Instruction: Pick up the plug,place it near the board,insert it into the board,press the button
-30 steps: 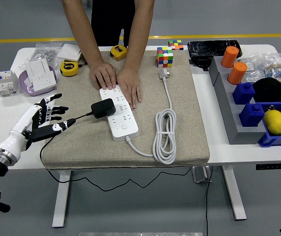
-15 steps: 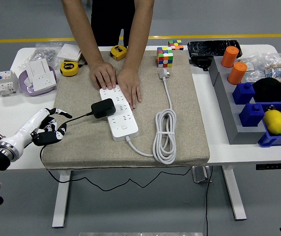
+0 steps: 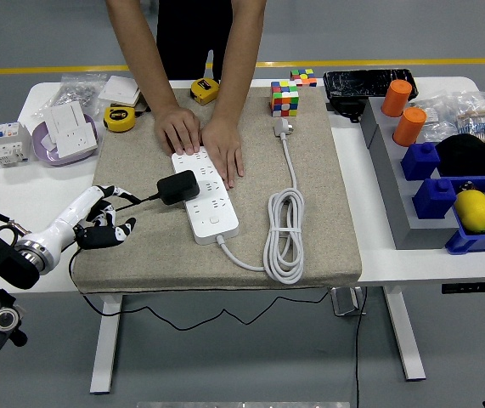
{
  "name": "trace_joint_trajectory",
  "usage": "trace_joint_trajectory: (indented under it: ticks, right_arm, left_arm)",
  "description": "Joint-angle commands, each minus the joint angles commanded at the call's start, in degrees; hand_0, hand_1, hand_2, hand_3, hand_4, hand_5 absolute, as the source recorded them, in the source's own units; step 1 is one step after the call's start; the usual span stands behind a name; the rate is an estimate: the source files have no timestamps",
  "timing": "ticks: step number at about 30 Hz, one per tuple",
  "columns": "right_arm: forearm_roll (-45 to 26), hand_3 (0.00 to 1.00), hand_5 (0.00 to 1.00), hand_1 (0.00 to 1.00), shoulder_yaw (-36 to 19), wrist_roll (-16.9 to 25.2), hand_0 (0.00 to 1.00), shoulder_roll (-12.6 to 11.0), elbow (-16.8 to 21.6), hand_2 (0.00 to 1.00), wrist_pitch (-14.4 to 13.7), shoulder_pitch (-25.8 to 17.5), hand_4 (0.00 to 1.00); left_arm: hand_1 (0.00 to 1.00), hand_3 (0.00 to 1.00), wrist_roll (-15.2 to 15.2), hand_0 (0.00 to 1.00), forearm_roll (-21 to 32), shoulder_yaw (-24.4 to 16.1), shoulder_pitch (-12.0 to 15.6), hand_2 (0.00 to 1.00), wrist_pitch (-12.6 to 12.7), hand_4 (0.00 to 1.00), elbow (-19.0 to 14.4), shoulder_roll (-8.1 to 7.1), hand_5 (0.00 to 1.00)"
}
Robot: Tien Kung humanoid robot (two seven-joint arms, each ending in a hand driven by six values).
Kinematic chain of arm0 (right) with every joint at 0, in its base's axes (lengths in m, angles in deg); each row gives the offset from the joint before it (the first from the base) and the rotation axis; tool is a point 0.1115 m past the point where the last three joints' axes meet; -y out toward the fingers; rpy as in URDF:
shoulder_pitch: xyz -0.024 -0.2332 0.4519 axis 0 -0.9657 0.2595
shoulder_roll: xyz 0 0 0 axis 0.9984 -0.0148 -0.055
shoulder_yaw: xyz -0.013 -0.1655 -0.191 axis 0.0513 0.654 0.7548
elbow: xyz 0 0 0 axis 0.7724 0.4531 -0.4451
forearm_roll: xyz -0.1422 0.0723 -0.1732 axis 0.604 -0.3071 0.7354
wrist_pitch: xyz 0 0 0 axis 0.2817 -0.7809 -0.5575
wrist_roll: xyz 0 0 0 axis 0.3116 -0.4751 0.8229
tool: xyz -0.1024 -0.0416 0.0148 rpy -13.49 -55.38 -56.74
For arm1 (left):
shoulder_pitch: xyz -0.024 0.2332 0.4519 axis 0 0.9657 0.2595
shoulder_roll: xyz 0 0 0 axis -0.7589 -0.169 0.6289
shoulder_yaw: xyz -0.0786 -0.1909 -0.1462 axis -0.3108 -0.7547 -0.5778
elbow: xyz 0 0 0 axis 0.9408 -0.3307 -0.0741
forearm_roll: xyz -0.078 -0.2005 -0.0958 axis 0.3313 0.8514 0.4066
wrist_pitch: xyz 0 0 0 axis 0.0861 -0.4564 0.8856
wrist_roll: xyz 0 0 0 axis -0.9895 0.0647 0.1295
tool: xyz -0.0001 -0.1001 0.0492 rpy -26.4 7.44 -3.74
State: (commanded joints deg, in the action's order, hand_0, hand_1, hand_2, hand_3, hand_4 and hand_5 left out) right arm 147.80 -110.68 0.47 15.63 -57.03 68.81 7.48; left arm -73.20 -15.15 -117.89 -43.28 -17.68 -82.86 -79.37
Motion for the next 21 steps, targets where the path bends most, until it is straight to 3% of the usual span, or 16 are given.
trace_joint_trajectory:
  ticks: [1, 2, 6, 11, 15, 21]
  right_arm:
    - [-0.16, 0.732, 0.838, 0.793, 0.18, 0.06, 0.998, -0.01, 0.0, 0.722, -0.01, 0.03, 0.998]
    - [-0.26, 0.732, 0.85, 0.793, 0.32, 0.08, 0.998, -0.05, 0.0, 0.722, -0.03, 0.07, 0.998]
    - [-0.43, 0.732, 0.85, 0.793, 0.75, 0.03, 0.998, -0.23, 0.0, 0.722, -0.12, 0.26, 0.998]
    - [-0.26, 0.732, 0.851, 0.793, 1.0, -0.18, 0.998, -0.48, 0.0, 0.722, -0.22, 0.55, 0.998]
    - [-0.38, 0.731, 0.849, 0.794, 1.4, -0.14, 0.998, -0.48, 0.0, 0.722, -0.24, 0.74, 0.998]
    - [-0.33, 0.731, 0.851, 0.794, 1.77, -0.26, 0.998, -0.46, 0.0, 0.722, -0.22, 0.87, 0.998]
  left_arm:
    - [0.004, 0.776, -0.09, 0.152, 0.1, 0.12, -0.09, 0.147, 0.21, 0.632, 0.12, 0.12, 0.002]
    - [0.003, 0.852, -0.34, 0.128, 0.07, 0.28, -0.25, 0.151, 0.13, 0.614, 0.23, 0.26, 0.002]
    - [0.003, 0.852, -2.06, 0.128, 2.96, 1.91, -1.92, 0.151, -2.43, 0.614, 1.04, 0.67, 0.002]
    - [0.002, 0.879, -3.22, 0.127, 12.2, 6.65, -6.13, 0.159, -6.97, 0.647, 3.27, -0.97, 0.002]
    - [0.002, 0.878, -3.21, 0.128, 16.52, 10.05, -9.06, 0.161, -7.82, 0.649, 4.86, -1.71, 0.002]
    - [0.003, 0.885, -3.95, 0.128, 18.75, 13.72, -13.13, 0.165, -9.38, 0.663, 8.39, -1.26, 0.002]
